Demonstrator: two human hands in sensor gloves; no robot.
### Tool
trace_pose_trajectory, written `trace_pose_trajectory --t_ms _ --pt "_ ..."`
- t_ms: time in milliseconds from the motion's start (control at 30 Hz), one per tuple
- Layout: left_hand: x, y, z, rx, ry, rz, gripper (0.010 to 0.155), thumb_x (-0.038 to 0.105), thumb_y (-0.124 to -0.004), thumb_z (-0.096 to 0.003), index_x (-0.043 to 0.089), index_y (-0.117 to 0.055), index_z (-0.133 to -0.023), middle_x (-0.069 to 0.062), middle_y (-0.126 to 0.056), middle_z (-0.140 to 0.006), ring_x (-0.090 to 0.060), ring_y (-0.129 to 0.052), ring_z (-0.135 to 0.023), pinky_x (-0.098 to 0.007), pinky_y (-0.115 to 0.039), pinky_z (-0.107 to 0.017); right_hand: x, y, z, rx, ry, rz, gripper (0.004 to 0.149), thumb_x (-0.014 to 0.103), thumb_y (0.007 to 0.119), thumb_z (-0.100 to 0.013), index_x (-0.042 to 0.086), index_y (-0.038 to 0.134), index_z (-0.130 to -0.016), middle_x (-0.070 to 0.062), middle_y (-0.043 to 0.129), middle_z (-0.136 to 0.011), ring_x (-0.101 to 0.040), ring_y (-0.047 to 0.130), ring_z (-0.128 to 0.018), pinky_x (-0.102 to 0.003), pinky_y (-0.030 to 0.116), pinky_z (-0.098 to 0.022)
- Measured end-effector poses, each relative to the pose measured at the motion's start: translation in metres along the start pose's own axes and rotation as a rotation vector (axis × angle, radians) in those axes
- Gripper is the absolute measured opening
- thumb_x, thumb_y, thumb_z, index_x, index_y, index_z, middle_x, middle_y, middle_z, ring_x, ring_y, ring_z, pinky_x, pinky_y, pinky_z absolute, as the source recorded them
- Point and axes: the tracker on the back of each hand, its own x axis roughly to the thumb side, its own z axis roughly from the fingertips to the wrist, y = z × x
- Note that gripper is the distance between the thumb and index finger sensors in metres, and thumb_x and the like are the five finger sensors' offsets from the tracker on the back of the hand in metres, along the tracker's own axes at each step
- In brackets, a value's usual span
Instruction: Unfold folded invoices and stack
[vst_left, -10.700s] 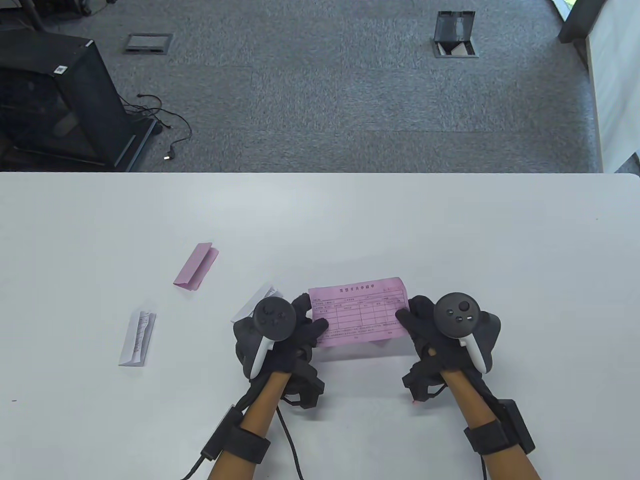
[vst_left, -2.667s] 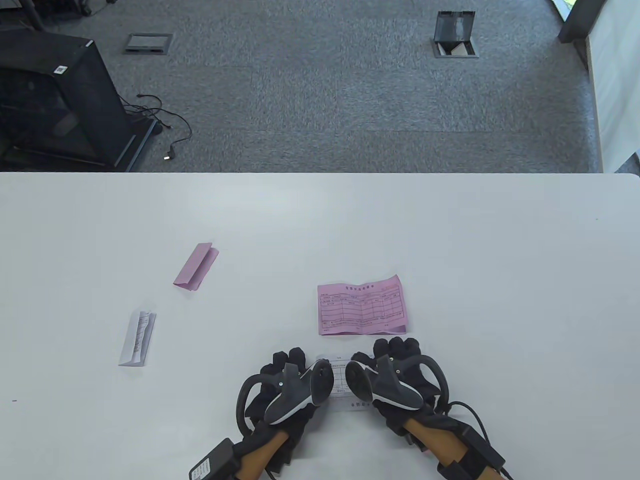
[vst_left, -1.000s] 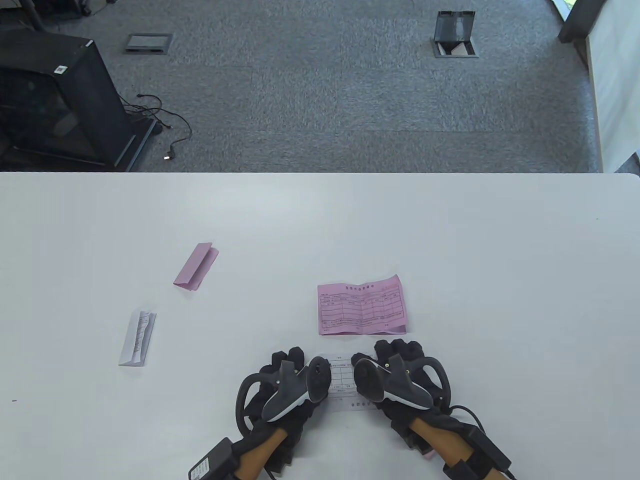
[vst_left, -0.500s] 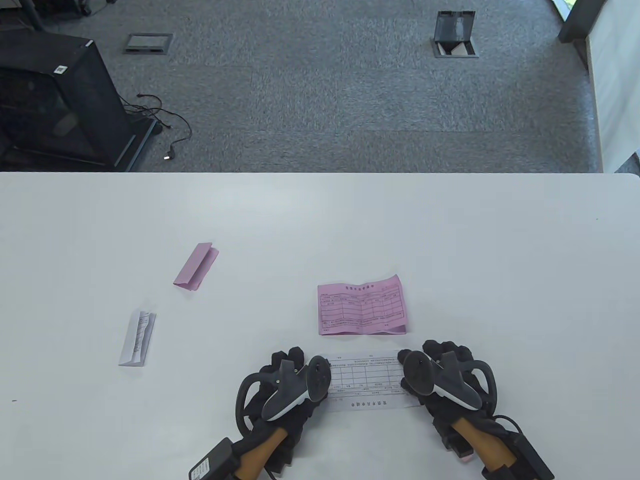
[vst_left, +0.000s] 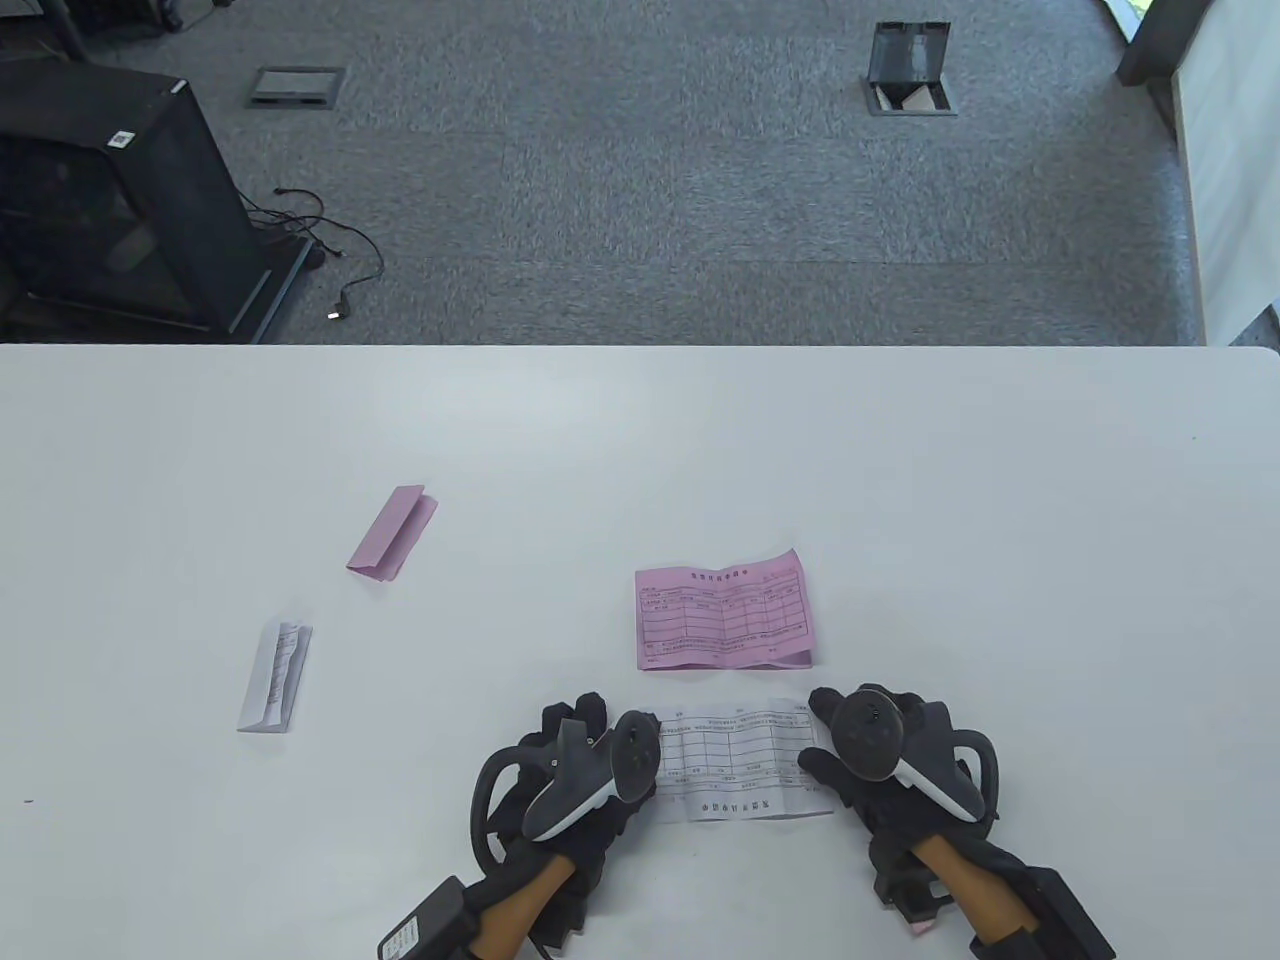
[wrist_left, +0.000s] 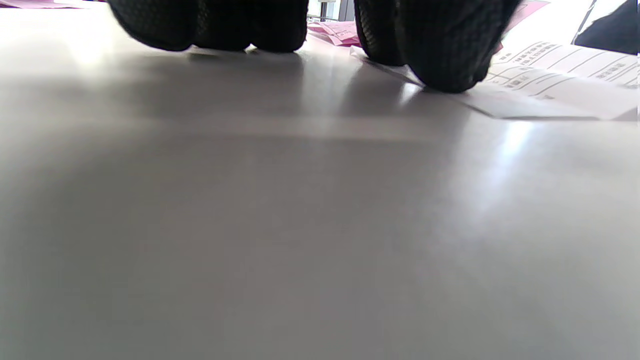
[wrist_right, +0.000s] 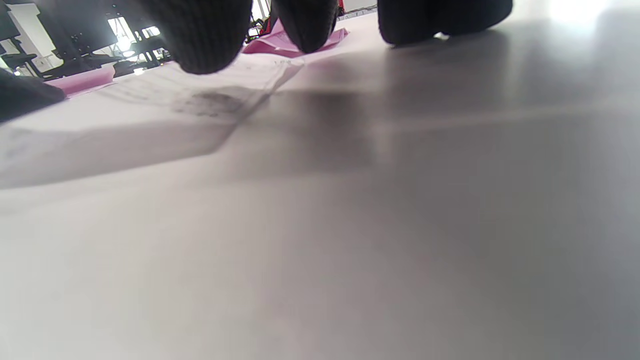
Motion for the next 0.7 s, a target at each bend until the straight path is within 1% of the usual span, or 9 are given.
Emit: trace_pose_trajectory --t_ms 100,133,200,267,333,433,533,600,700 --pt "0.0 0.0 0.0 0.001 -0.002 0.001 0.062 0.051 -0.077 -0.0486 0.046 -0.056 -0.106 -0.014 -0.042 -0.119 -0.043 -0.044 -0.105 -0.058 -0.055 -0.073 0.006 0.004 0.0 0.009 0.02 0.038 0.082 0.063 0.063 -0.043 0.021 0.042 -0.11 -0.025 0.043 -0.107 -0.052 0.045 -0.093 -0.071 0.041 -0.067" --pt "0.0 0.0 0.0 0.0 -0.002 -0.001 0.061 0.051 -0.077 -0.0486 0.046 -0.056 -0.106 -0.015 -0.042 -0.119 -0.044 -0.044 -0.105 -0.058 -0.055 -0.073 0.009 0.006 0.0 0.01 0.022 0.051 0.083 0.063 0.064 -0.043 0.019 0.041 -0.11 -0.027 0.04 -0.108 -0.053 0.043 -0.093 -0.071 0.04 -0.067" --pt "0.0 0.0 0.0 -0.001 -0.002 -0.001 0.062 0.051 -0.077 -0.0487 0.046 -0.055 -0.106 -0.015 -0.042 -0.119 -0.044 -0.044 -0.105 -0.058 -0.055 -0.073 0.014 0.008 0.001 0.02 0.021 0.107 0.084 0.061 0.066 -0.043 0.02 0.038 -0.11 -0.028 0.038 -0.109 -0.054 0.042 -0.094 -0.07 0.04 -0.068" --pt "0.0 0.0 0.0 -0.001 -0.003 0.0 0.061 0.051 -0.077 -0.0486 0.046 -0.056 -0.106 -0.015 -0.042 -0.119 -0.044 -0.044 -0.105 -0.058 -0.055 -0.073 0.015 0.008 0.001 0.013 0.015 0.111 0.08 0.059 0.065 -0.045 0.021 0.039 -0.11 -0.027 0.038 -0.109 -0.053 0.043 -0.095 -0.069 0.042 -0.068" --pt "0.001 0.0 0.0 -0.001 -0.004 0.0 0.061 0.051 -0.077 -0.0488 0.046 -0.055 -0.106 -0.015 -0.042 -0.119 -0.044 -0.044 -0.105 -0.058 -0.055 -0.073 0.015 0.008 0.002 0.008 0.028 0.07 0.072 0.054 0.067 -0.048 0.023 0.042 -0.108 -0.025 0.04 -0.109 -0.052 0.043 -0.095 -0.068 0.042 -0.069" --pt "0.001 0.0 0.0 0.002 -0.007 -0.005 0.061 0.051 -0.076 -0.049 0.046 -0.055 -0.106 -0.016 -0.042 -0.119 -0.045 -0.044 -0.105 -0.058 -0.055 -0.073 0.015 0.008 0.002 0.005 0.049 0.02 0.063 0.049 0.068 -0.051 0.023 0.047 -0.105 -0.023 0.04 -0.109 -0.051 0.042 -0.096 -0.067 0.042 -0.07" --pt "0.002 -0.001 0.0 0.004 -0.009 -0.006 0.061 0.05 -0.076 -0.0489 0.045 -0.055 -0.106 -0.016 -0.042 -0.119 -0.045 -0.044 -0.104 -0.057 -0.055 -0.073 0.013 0.008 0.002 0.009 0.088 -0.045 0.057 0.047 0.07 -0.053 0.023 0.05 -0.1 -0.021 0.039 -0.109 -0.049 0.038 -0.097 -0.065 0.041 -0.071" --pt "0.002 -0.001 0.0 0.004 -0.009 -0.007 0.061 0.05 -0.076 -0.049 0.045 -0.055 -0.106 -0.016 -0.042 -0.119 -0.045 -0.044 -0.104 -0.057 -0.055 -0.073 0.011 0.009 0.001 0.015 0.113 -0.082 0.055 0.047 0.07 -0.053 0.022 0.05 -0.098 -0.019 0.036 -0.11 -0.048 0.035 -0.098 -0.065 0.039 -0.072" --pt "0.002 -0.001 0.0 0.004 -0.011 -0.006 0.061 0.05 -0.076 -0.0489 0.045 -0.055 -0.106 -0.016 -0.042 -0.119 -0.045 -0.044 -0.104 -0.057 -0.055 -0.073 0.008 0.009 0.0 0.012 0.154 -0.153 0.051 0.045 0.071 -0.053 0.022 0.053 -0.095 -0.017 0.035 -0.109 -0.045 0.033 -0.098 -0.063 0.038 -0.072"
